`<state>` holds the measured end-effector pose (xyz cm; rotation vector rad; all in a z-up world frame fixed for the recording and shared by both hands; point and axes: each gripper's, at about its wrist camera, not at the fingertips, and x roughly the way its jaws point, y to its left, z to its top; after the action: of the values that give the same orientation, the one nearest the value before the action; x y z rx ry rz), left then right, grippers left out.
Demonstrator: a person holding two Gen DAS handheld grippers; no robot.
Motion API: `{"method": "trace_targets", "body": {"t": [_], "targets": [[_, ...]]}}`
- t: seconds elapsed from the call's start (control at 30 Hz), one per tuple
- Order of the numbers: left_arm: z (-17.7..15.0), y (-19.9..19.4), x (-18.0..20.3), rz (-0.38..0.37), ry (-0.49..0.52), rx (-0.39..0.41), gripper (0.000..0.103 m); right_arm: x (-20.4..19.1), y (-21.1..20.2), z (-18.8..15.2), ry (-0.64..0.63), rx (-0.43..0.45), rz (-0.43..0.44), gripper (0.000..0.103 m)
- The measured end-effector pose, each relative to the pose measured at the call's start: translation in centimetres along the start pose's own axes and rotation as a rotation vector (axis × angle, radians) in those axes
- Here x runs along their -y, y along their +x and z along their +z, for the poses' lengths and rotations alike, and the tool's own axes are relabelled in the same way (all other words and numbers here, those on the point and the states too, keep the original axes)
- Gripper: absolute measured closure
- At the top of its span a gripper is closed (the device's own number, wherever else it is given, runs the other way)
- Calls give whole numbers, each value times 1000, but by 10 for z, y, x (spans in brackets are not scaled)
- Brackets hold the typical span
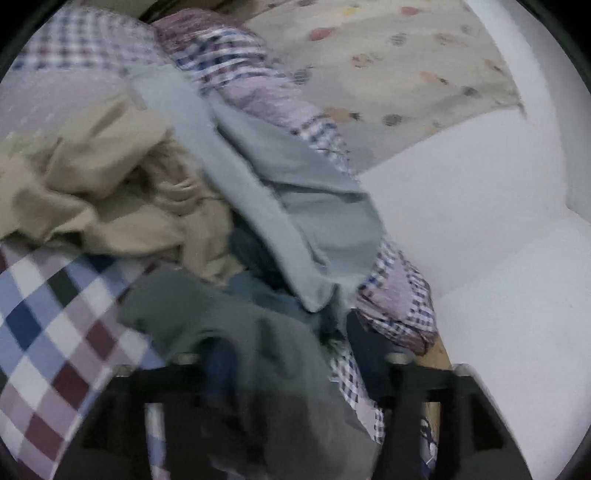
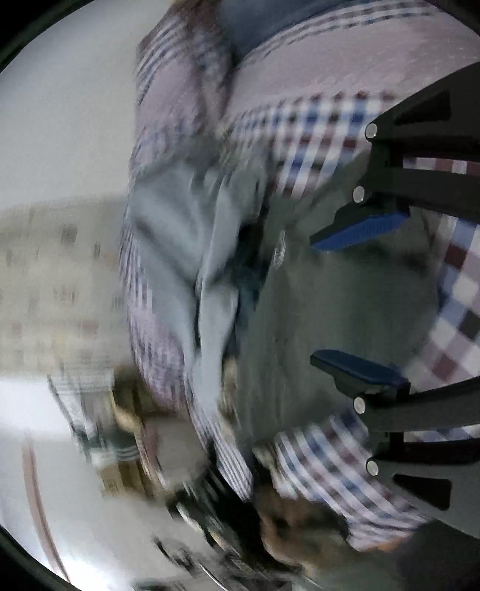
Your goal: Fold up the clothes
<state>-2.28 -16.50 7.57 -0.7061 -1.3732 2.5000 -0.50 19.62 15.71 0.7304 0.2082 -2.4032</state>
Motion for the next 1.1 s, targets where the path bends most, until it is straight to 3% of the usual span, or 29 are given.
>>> {"method": "trace_targets", "body": {"t": [0.07,0.2,0.33,0.43,0.5,0.53,0.6,0.73,0.77,0.9,1.0,1.1], "targets": [[-4,0,18,-7,84,-5,25,-22,3,-4,-96,-34,58,46],[-15,3,37,35,201,-30,25,-46,25,-21,-235,-145,10,45],[-23,8,42,54,245,-60,25,-49,50,-41,-308,-268,-12,45],[-22,7,39,53,241,-67,25,-52,65,-47,-381,-314,-45,47],[-20,7,35,48,221,-72,25,-51,74,-47,-394,-328,-66,78],[-19,7,33,46,211,-74,25,-50,78,-46,-400,-335,-77,102],[-18,6,30,41,197,-80,25,-36,80,-36,-315,-284,-124,101],[-17,5,30,-24,189,-100,24,22,56,1,49,-45,-245,101],[-17,5,31,-43,189,-107,22,41,52,2,165,-22,-255,100],[-27,8,40,-68,258,-160,17,121,46,-19,641,-31,-248,94],[-42,18,48,-34,345,-242,16,149,66,-48,787,-136,-217,90],[-63,34,58,31,459,-357,16,150,72,-52,798,-163,-230,88]]}}
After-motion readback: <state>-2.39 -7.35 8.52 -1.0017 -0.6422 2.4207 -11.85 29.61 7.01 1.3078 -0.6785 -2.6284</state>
